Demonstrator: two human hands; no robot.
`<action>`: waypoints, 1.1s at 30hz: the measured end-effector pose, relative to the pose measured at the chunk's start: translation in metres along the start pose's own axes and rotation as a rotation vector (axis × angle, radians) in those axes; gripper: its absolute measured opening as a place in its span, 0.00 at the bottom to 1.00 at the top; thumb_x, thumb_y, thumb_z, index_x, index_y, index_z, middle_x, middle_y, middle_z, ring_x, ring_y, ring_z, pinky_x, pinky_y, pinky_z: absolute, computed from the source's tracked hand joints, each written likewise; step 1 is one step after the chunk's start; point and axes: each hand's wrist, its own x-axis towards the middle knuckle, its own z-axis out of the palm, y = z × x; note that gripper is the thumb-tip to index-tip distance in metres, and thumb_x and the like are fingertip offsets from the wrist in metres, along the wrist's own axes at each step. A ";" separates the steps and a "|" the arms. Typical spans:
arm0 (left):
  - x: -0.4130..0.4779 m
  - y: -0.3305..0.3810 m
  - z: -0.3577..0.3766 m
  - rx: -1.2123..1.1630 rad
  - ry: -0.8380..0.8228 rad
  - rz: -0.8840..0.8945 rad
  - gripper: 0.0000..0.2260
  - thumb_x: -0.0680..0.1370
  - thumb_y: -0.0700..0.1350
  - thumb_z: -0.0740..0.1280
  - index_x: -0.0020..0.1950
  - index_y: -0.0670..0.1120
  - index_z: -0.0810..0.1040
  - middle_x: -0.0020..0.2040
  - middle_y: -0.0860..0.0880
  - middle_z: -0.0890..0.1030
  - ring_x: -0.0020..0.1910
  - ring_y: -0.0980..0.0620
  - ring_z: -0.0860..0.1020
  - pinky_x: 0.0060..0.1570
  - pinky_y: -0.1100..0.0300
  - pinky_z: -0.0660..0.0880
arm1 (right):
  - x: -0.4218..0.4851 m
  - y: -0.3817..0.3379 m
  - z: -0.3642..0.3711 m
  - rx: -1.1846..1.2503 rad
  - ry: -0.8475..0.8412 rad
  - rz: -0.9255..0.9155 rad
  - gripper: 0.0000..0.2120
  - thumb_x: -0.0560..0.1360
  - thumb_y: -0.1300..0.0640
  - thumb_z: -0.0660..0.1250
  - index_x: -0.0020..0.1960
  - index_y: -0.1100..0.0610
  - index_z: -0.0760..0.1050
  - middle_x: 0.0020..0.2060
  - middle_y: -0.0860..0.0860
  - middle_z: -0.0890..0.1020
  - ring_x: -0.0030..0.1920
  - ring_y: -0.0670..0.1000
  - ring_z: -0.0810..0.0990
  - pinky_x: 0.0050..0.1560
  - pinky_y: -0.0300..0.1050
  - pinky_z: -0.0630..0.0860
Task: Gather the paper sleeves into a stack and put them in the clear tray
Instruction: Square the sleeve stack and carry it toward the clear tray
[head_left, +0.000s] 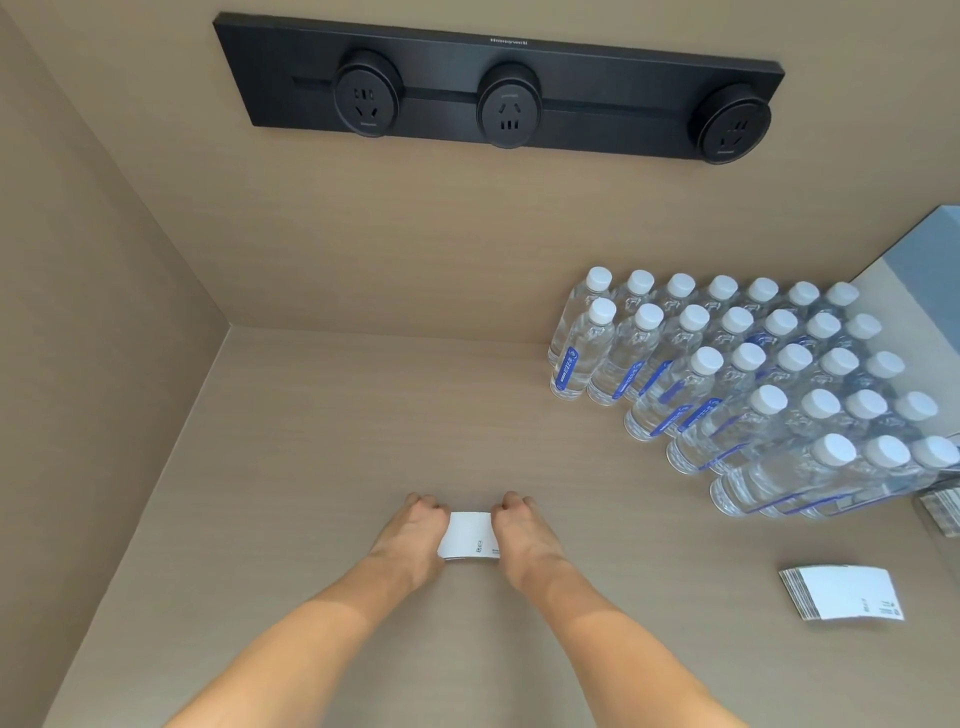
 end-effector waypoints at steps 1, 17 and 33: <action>0.000 0.000 0.000 0.012 -0.002 0.002 0.15 0.75 0.40 0.69 0.61 0.43 0.75 0.61 0.46 0.74 0.66 0.47 0.68 0.60 0.56 0.75 | -0.001 0.000 0.000 -0.001 0.003 -0.002 0.18 0.74 0.70 0.64 0.63 0.63 0.70 0.62 0.56 0.69 0.64 0.57 0.67 0.58 0.47 0.74; -0.031 0.029 -0.010 0.020 -0.027 -0.045 0.18 0.73 0.42 0.72 0.60 0.40 0.73 0.61 0.44 0.71 0.60 0.43 0.74 0.57 0.54 0.75 | -0.028 0.021 -0.009 0.093 0.027 -0.081 0.12 0.71 0.70 0.66 0.51 0.58 0.70 0.60 0.57 0.71 0.62 0.58 0.72 0.58 0.46 0.74; -0.105 0.047 -0.026 0.008 0.036 0.063 0.20 0.72 0.45 0.73 0.61 0.42 0.73 0.60 0.46 0.71 0.57 0.44 0.76 0.54 0.54 0.76 | -0.127 0.005 -0.019 0.064 0.153 0.034 0.20 0.70 0.65 0.72 0.60 0.64 0.72 0.58 0.58 0.72 0.58 0.60 0.75 0.56 0.50 0.75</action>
